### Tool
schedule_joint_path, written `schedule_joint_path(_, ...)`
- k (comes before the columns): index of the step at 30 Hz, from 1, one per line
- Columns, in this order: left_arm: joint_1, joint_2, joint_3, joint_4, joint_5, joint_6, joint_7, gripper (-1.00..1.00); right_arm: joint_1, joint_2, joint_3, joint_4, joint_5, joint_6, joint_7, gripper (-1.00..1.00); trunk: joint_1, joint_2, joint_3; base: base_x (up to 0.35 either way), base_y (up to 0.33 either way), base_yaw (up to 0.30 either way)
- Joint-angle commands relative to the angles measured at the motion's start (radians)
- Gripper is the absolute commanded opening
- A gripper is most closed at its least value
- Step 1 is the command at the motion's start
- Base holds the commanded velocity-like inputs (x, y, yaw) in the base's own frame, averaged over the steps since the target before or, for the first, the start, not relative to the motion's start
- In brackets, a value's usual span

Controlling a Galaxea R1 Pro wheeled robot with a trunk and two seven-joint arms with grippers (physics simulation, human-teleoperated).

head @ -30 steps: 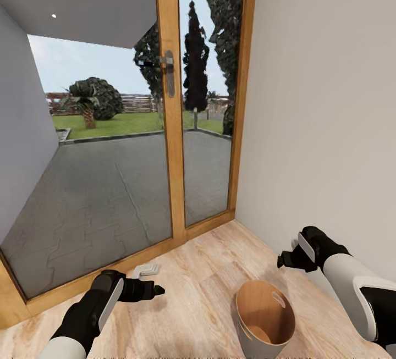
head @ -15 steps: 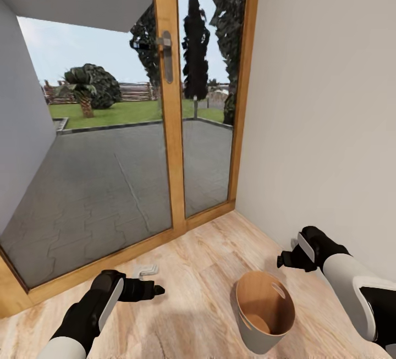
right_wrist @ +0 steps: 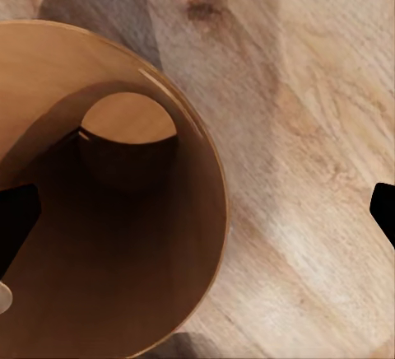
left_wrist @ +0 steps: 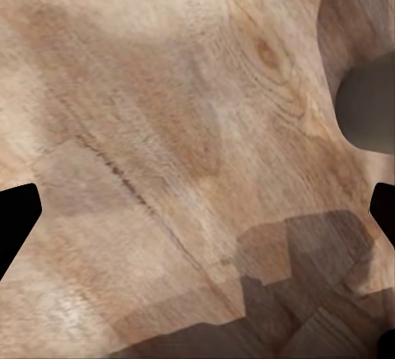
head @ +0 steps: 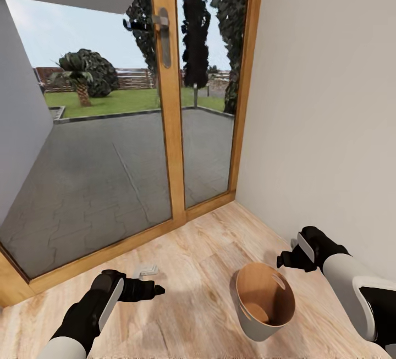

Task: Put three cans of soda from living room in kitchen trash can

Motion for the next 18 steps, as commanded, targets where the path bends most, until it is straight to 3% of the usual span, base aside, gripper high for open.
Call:
schedule_joint_path(1,0.0,0.0,0.0,0.0,0.0,0.0,0.0,1.0,0.0,0.0,0.0,0.0,0.0,0.0,0.0,1.0,0.0,0.0,-0.004,0.0,0.0,0.0)
schedule_joint_path(18,0.0,0.0,0.0,-0.001,0.0,0.0,0.0,1.0,0.0,0.002,0.001,0.001,0.0,0.001,-0.002,1.0,0.008,-0.004,-0.07,0.0,0.0,0.0)
